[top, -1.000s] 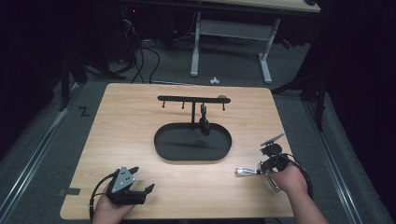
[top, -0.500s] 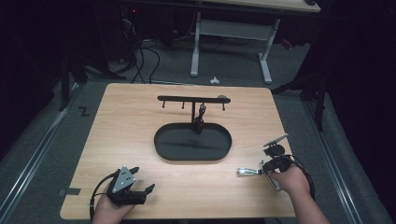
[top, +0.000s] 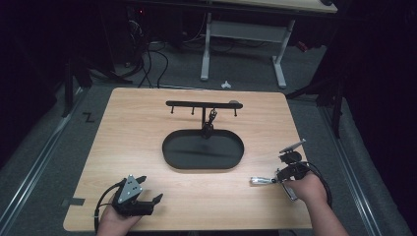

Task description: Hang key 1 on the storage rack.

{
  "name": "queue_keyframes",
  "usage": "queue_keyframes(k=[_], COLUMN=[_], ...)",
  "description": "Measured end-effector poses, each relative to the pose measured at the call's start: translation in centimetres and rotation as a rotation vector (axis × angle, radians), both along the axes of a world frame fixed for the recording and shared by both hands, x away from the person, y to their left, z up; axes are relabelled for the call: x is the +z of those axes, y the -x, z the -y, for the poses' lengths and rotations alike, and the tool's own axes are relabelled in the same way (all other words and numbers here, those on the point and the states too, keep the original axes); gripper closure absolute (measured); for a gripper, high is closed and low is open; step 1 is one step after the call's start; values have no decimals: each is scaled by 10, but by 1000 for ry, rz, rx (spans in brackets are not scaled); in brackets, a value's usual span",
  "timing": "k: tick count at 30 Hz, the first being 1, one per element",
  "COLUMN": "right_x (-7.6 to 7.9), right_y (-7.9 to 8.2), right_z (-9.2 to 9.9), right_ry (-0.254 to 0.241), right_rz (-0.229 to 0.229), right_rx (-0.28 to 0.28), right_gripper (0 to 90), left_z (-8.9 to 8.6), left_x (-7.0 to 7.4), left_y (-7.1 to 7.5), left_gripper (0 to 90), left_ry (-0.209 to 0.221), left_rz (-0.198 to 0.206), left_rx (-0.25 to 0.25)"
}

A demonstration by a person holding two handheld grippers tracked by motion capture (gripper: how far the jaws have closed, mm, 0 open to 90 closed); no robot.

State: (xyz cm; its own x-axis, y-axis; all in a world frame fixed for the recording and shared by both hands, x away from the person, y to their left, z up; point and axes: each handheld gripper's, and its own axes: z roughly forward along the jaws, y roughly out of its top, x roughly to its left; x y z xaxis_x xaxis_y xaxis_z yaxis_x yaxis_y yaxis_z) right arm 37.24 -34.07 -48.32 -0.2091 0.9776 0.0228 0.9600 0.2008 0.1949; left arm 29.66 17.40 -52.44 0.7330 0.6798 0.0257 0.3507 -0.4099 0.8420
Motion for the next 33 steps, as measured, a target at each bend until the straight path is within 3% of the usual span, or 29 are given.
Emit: queue_keyframes(k=[18, 24, 28, 33], right_x=[0, 1, 1, 14], right_y=[-4, -4, -3, -2], right_z=[-4, -6, -6, -13], right_ry=[34, 57, 49, 20], right_rz=[-9, -14, 0, 10], right_rx=[-10, 6, 19, 55], right_gripper=[799, 845, 854, 859], left_z=[0, 0, 0, 0], left_x=[0, 0, 0, 0], left_y=[0, 0, 0, 0], left_gripper=[154, 154, 154, 155], left_ry=[0, -3, -3, -4], left_rz=[1, 2, 1, 1], left_rx=[3, 1, 4, 3])
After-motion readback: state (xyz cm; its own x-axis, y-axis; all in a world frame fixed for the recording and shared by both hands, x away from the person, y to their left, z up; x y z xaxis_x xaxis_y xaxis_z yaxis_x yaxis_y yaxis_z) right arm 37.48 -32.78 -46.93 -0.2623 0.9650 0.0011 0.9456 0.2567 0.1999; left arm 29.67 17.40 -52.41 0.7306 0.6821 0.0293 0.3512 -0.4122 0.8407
